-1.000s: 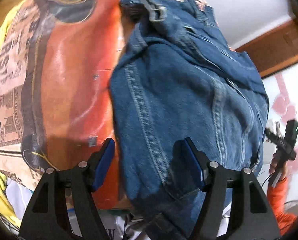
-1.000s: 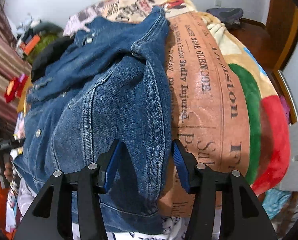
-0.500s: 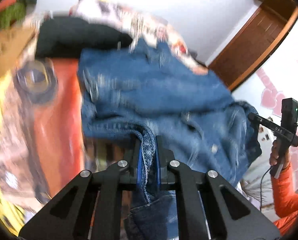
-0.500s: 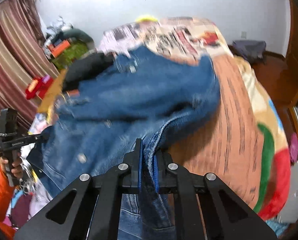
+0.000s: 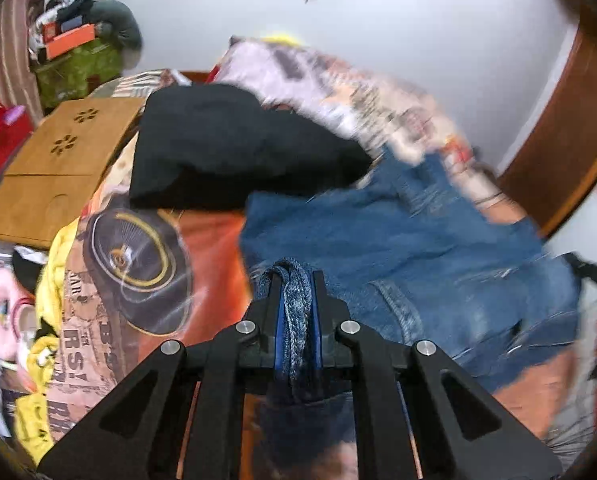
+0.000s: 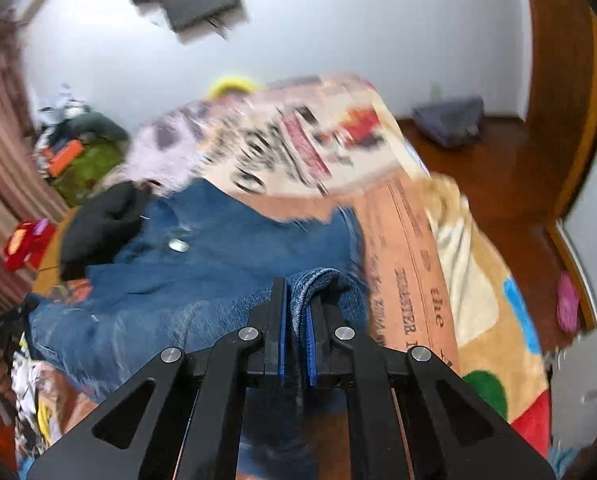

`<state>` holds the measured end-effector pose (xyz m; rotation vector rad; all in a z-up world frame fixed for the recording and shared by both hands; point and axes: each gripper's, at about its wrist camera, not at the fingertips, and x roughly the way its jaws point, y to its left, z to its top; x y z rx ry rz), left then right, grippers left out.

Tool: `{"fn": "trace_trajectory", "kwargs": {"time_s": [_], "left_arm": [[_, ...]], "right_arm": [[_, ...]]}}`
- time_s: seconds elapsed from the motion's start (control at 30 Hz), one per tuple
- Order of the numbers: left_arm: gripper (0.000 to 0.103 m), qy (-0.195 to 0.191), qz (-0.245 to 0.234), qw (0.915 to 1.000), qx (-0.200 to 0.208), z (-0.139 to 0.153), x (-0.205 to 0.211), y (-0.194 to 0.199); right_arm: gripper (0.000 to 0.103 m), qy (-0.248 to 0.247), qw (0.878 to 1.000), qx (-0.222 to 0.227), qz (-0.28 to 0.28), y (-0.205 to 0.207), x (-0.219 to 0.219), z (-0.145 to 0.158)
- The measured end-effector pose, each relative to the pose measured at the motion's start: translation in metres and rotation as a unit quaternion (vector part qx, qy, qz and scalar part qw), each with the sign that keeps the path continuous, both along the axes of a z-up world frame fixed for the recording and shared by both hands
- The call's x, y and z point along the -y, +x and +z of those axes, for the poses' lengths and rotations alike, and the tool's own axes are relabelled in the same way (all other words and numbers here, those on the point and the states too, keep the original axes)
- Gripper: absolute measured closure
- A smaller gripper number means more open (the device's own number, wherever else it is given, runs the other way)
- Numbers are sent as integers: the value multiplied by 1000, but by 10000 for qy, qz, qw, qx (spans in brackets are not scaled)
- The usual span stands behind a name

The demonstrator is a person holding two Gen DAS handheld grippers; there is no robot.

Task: Fold large clothes

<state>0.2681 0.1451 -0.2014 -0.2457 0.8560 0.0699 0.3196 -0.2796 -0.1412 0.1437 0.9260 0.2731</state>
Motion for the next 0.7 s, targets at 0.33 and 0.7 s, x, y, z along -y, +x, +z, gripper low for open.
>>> {"fn": "trace_trajectory", "kwargs": {"time_s": [0.33,0.7], "left_arm": [[64,61,-15,9978,-666,-29,-6,7],[49,250,-74,9978,-602,-9,-7,-40]], "right_arm": [[86,103,9985,-493,236,-4,10,0],[52,79,9982,-489,328,-51,11,12]]}}
